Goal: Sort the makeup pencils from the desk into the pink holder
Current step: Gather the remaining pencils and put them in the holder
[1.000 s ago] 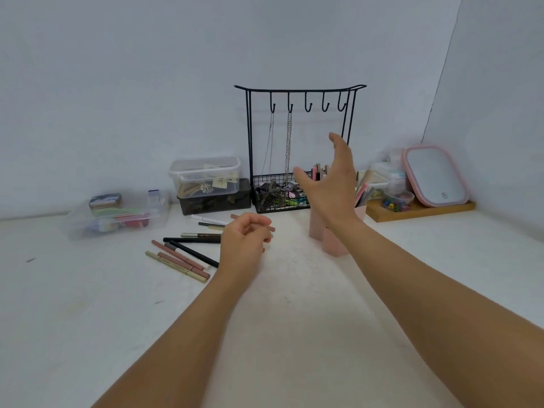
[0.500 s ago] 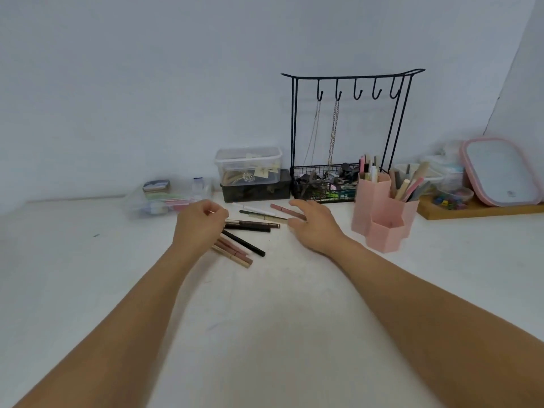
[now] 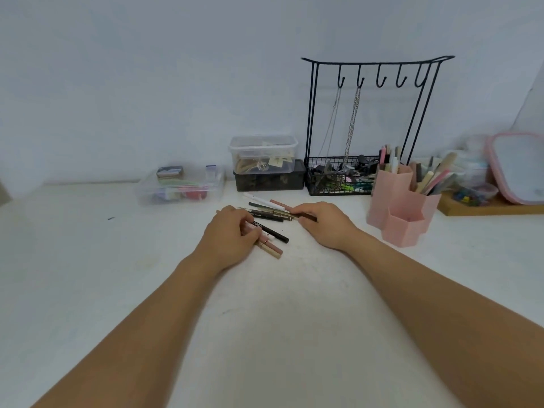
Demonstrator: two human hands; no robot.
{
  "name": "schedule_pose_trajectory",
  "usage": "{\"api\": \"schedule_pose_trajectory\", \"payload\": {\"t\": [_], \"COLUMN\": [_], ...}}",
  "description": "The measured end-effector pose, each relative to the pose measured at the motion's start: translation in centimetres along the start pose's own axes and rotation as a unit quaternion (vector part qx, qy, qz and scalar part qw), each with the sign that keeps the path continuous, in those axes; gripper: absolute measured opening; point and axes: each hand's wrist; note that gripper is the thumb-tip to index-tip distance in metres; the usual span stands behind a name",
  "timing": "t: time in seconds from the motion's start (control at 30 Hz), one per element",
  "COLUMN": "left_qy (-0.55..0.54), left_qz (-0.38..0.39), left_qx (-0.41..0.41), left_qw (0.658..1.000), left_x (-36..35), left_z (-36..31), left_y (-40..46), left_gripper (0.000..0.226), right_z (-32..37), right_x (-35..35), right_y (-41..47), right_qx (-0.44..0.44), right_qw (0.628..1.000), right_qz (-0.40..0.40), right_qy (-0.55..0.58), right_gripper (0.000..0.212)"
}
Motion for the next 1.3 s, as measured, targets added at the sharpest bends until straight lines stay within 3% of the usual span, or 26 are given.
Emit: {"api": "schedule_pose_trajectory", "payload": {"t": [0.43, 0.8, 0.93, 1.03, 1.17, 1.3], "left_qy": [-0.071, -0.191, -0.222, -0.248, -0.337, -0.406], "left_qz": [-0.030, -0.061, -0.070, -0.078, -0.088, -0.093], "left_qx": [-0.011, 0.072, 0.091, 0.098, 0.097, 0.061], "left_qw": [0.997, 0.977, 0.968, 0.961, 0.932, 0.907], "left_x": [-0.3, -0.2, -0.2, -0.2, 0.0, 0.0], "left_z": [-0.8, -0.4, -0.5, -0.5, -0.8, -2.0], "left_y": [0.4, 0.8, 0.9, 1.0, 0.9, 0.6], "left_gripper": [0.025, 0.004, 0.004, 0.007, 0.018, 0.016], "right_z": [0.0, -1.1, -1.8, -1.5, 1.1, 5.5], "right_x": [1.0, 1.9, 2.3, 2.0, 1.6, -0.5], "right_y": [0.1, 0.3, 0.5, 0.4, -0.2, -1.9], "right_qx": [-0.039, -0.104, -0.121, -0.108, -0.054, 0.000], "right_qw": [0.994, 0.988, 0.987, 0.981, 0.945, 0.935], "right_qz": [-0.051, -0.090, -0.082, -0.118, -0.207, -0.177], "right_qy": [0.086, 0.067, 0.069, 0.111, 0.246, 0.307], "right_gripper": [0.020, 0.020, 0.006, 0.002, 0.007, 0.009]}}
Point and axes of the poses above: each hand's wrist, its own y-axis towards the middle knuckle, its own x-axis out of the back of the hand, z = x × y, and after that the axes turned 5 degrees about -x, right-handed
